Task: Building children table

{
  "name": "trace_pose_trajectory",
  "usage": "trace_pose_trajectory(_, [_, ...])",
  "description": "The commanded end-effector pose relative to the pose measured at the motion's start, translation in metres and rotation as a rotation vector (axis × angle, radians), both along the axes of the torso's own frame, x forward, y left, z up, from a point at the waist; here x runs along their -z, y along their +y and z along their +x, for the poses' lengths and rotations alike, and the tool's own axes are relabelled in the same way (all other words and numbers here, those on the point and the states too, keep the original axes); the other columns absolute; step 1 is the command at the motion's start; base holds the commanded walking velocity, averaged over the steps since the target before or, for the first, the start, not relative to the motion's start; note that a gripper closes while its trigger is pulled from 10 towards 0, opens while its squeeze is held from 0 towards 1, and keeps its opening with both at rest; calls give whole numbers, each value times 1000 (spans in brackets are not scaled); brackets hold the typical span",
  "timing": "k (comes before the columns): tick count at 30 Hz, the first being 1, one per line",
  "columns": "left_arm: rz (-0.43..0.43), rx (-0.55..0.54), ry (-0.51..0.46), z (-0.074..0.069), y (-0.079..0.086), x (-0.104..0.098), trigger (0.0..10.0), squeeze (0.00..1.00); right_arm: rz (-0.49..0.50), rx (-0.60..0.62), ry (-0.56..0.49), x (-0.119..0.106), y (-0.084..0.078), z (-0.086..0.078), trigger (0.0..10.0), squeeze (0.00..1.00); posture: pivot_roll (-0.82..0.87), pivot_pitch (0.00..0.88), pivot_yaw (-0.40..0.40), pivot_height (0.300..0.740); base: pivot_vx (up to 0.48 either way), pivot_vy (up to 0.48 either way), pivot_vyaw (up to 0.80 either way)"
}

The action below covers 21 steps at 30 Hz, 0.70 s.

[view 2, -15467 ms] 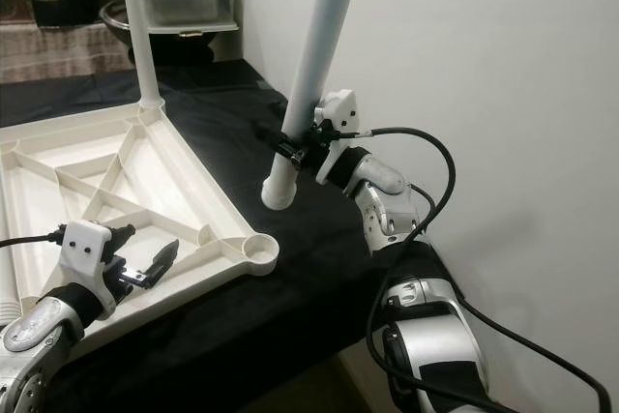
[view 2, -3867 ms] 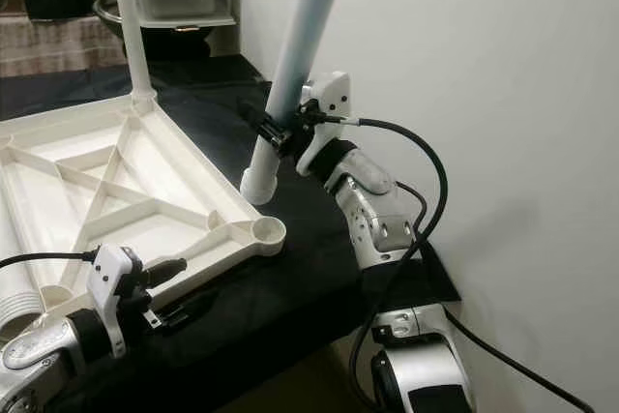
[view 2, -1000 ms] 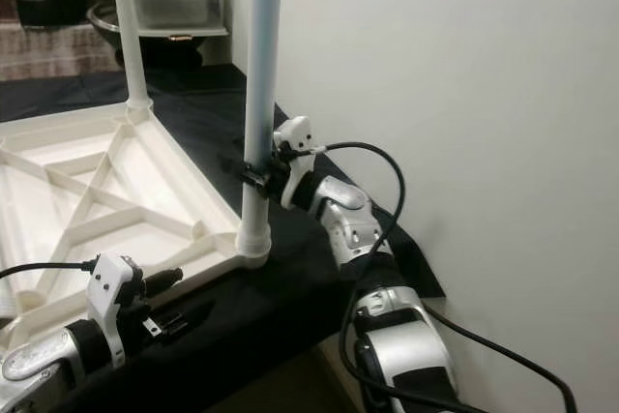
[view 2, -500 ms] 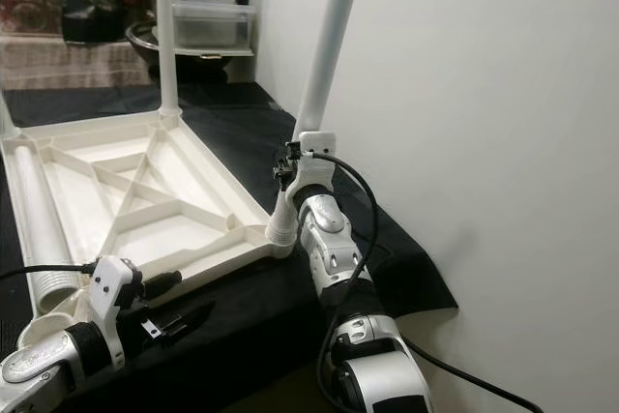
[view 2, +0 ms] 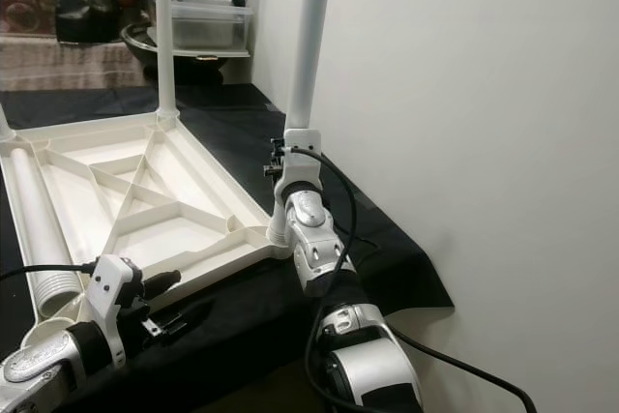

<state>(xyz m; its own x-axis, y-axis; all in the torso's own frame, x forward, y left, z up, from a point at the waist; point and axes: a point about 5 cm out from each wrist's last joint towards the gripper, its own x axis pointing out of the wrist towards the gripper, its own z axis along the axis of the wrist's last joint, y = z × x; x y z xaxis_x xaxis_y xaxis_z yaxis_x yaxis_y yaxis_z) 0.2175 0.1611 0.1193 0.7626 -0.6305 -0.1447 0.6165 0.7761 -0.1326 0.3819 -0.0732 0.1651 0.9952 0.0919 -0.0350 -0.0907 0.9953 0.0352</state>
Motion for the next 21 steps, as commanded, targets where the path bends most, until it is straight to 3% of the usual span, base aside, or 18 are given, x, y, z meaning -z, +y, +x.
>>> trace_pose_trajectory(1, [-2,5,7,0,-3,2,10000,0,-65,62,293,61,-15,-15,0,0,74,0,-153,740,0,0,0])
trace_pose_trajectory(2, [-2,5,8,0,-3,3,10000,0,-68,65,303,63,-15,-15,0,0,75,0,-153,740,0,0,0])
trace_pose_trajectory(3, [-3,7,8,0,-4,3,10000,0,-66,68,320,66,-15,-16,1255,0,75,0,-153,740,0,0,0])
trace_pose_trajectory(4, [-3,7,8,0,-4,3,10000,0,-66,68,320,66,-15,-16,1255,0,75,0,-153,740,0,0,0])
trace_pose_trajectory(5, [-3,8,9,0,-4,3,10000,0,-64,72,331,68,-15,-16,3490,0,75,0,-153,740,0,0,0])
trace_pose_trajectory(8, [-3,8,9,0,-4,3,10000,0,-61,75,339,68,-15,-16,3490,0,75,0,-153,740,0,0,0])
trace_pose_trajectory(9, [-3,8,9,0,-4,3,10000,0,-58,76,343,68,-15,-16,4510,0,74,0,-152,740,0,0,0])
trace_pose_trajectory(10, [-3,8,9,0,-4,3,10000,0,-58,76,343,68,-15,-16,4510,0,74,0,-152,740,0,0,0])
trace_pose_trajectory(11, [-4,8,8,0,-4,3,10000,0,-56,77,345,68,-15,-16,6706,0,74,0,-152,740,0,0,0])
trace_pose_trajectory(12, [-3,8,7,0,-4,3,10000,0,-52,75,349,68,-14,-16,8235,0,74,0,-153,740,0,0,0])
trace_pose_trajectory(14, [-3,8,7,0,-4,3,10000,0,-50,74,353,68,-14,-15,8235,0,74,0,-153,740,0,0,0])
trace_pose_trajectory(15, [-3,8,7,0,-4,3,10000,0,-48,73,359,68,-14,-15,9804,0,75,0,-153,740,0,0,0])
trace_pose_trajectory(21, [-2,7,7,1,-4,4,10000,0,-37,75,376,68,-14,-14,10000,0,75,0,-155,740,0,0,0])
